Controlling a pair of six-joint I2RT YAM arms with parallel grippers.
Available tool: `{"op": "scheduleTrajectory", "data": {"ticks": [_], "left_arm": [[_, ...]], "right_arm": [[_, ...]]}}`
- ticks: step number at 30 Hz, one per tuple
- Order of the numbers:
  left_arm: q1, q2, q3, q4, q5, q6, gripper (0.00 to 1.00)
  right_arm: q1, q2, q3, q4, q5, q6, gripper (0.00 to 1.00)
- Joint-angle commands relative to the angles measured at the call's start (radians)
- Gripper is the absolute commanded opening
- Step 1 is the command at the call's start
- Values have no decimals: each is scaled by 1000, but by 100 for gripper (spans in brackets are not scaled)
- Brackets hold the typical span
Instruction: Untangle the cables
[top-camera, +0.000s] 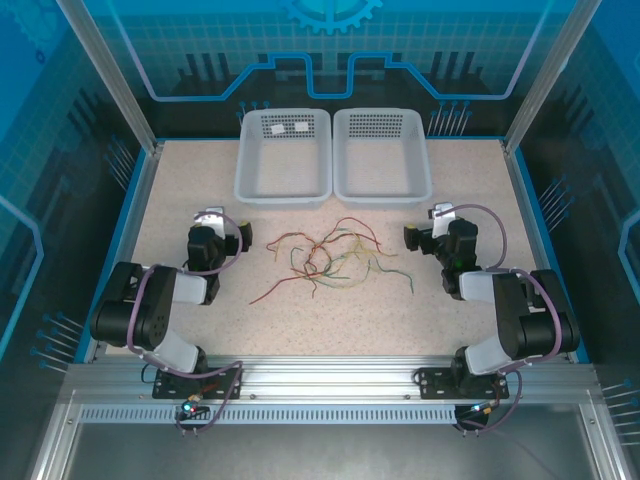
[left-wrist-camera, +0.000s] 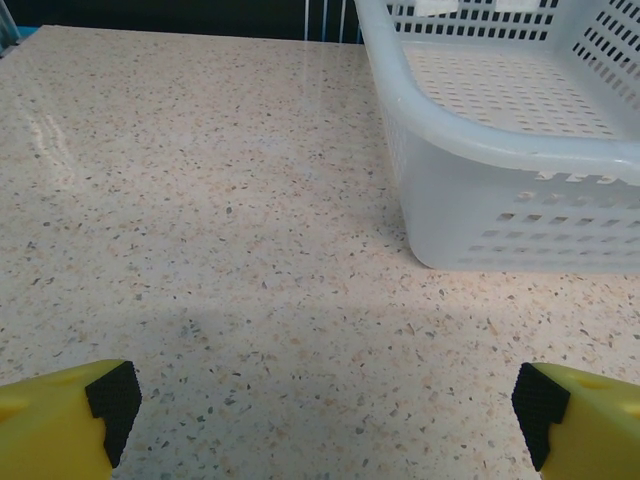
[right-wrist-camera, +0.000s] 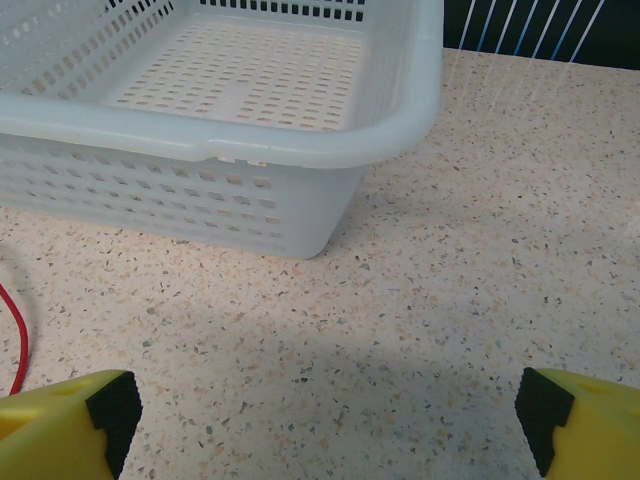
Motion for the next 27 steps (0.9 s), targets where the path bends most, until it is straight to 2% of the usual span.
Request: {"op": "scheduleTrajectory", "data": {"ticks": [1, 2, 3, 4, 6, 7, 8, 9, 10, 11, 12, 13, 15, 17, 19, 22, 25, 27], "left_arm": [[24, -17, 22, -13, 47, 11, 99], [22, -19, 19, -1, 37, 14, 99], [5, -54, 0, 8, -2, 27, 99], [-42, -138, -9, -34, -94, 54, 99], [-130, -339, 37, -262, -235, 62, 99], [-148, -443, 95, -428, -217, -2, 99], [-149, -507, 155, -581, -160, -73, 97], [-154, -538, 234, -713, -84, -135, 88], [-173, -535, 323, -865, -22, -187, 78], [-199, -511, 403, -984, 4, -220, 67], [-239, -469, 479, -1090, 19, -237, 55], [-270, -418, 544, -1190, 25, -257, 51], [-277, -307, 662, -1366, 97, -331, 52], [-278, -205, 761, -1501, 170, -345, 54], [-274, -131, 816, -1571, 233, -338, 57], [-263, -60, 872, -1646, 264, -293, 57], [-254, -28, 861, -1647, 268, -228, 58], [-247, -8, 833, -1616, 262, -195, 59]], "right_arm": [[-12, 8, 17, 6, -20, 5, 100], [-11, 3, 15, 14, -9, 6, 100], [-2, -52, 26, -57, 46, 15, 100], [7, -158, 78, -251, 100, 37, 100], [1, -306, 208, -559, 167, 213, 100], [-6, -352, 283, -704, 197, 350, 100], [-16, -378, 338, -822, 160, 427, 100], [-21, -394, 357, -829, -1, 419, 99], [4, -400, 353, -794, -168, 387, 94], [52, -399, 354, -782, -227, 360, 88], [144, -393, 368, -793, -180, 332, 88], [246, -378, 380, -806, -74, 295, 88], [390, -328, 406, -801, 106, 227, 89], [454, -271, 435, -783, 224, 227, 90], [461, -225, 456, -762, 261, 257, 90], [466, -200, 456, -718, 303, 276, 90], [472, -231, 422, -639, 380, 293, 92], [470, -265, 374, -577, 381, 297, 94]]}}
